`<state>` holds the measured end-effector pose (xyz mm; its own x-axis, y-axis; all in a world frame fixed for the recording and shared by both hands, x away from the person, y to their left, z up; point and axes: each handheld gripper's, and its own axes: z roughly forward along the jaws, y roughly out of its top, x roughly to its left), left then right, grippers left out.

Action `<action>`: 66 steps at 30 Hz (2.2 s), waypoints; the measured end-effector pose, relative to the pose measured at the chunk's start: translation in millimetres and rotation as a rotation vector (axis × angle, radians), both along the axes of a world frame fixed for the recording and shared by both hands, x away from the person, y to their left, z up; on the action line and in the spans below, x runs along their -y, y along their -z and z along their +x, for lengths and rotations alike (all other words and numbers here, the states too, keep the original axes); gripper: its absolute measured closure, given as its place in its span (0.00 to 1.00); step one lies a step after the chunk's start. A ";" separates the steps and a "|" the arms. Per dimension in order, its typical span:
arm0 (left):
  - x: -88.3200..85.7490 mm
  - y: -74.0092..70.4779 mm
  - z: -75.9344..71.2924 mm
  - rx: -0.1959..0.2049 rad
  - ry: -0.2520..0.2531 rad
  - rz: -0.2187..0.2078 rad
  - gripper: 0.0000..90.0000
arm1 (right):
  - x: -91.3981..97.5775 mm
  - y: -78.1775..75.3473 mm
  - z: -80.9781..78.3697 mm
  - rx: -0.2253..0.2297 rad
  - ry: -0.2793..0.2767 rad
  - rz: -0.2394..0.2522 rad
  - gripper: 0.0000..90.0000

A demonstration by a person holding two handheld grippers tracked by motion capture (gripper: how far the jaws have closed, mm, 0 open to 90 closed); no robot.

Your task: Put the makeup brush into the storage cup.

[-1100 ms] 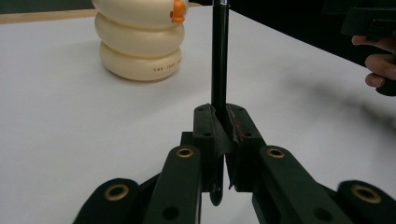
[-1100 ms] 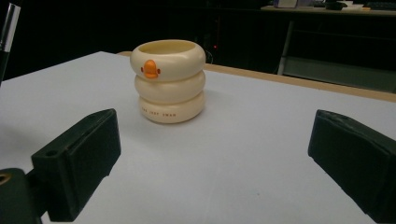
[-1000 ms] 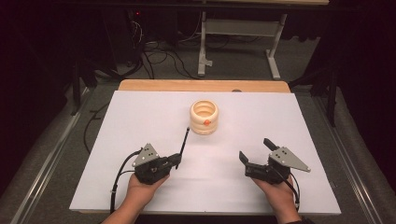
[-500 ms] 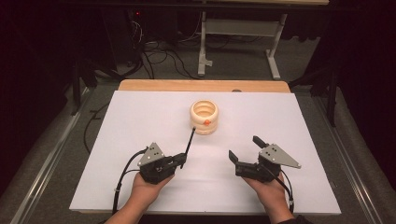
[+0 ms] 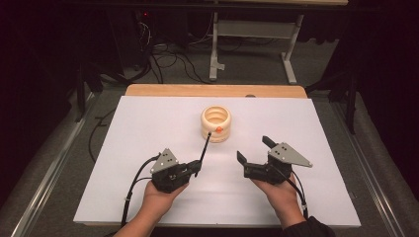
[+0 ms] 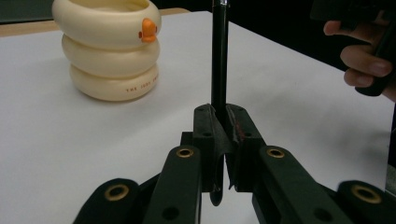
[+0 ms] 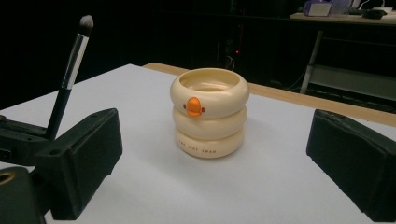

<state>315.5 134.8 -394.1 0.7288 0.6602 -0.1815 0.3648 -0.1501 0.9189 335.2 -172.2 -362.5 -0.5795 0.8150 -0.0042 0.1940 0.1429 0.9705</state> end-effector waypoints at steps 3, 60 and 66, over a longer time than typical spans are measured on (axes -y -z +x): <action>2.6 -0.4 0.7 0.005 -0.003 -0.017 0.93 | -3.6 -1.2 2.6 0.006 -0.002 -0.002 0.06; 30.8 31.0 -9.4 -0.005 0.091 -0.004 0.93 | -22.6 26.9 -9.8 -0.086 -0.176 0.063 0.19; 32.8 30.5 -10.5 -0.002 0.099 -0.006 0.93 | -23.2 26.7 -9.3 -0.090 -0.207 0.078 0.19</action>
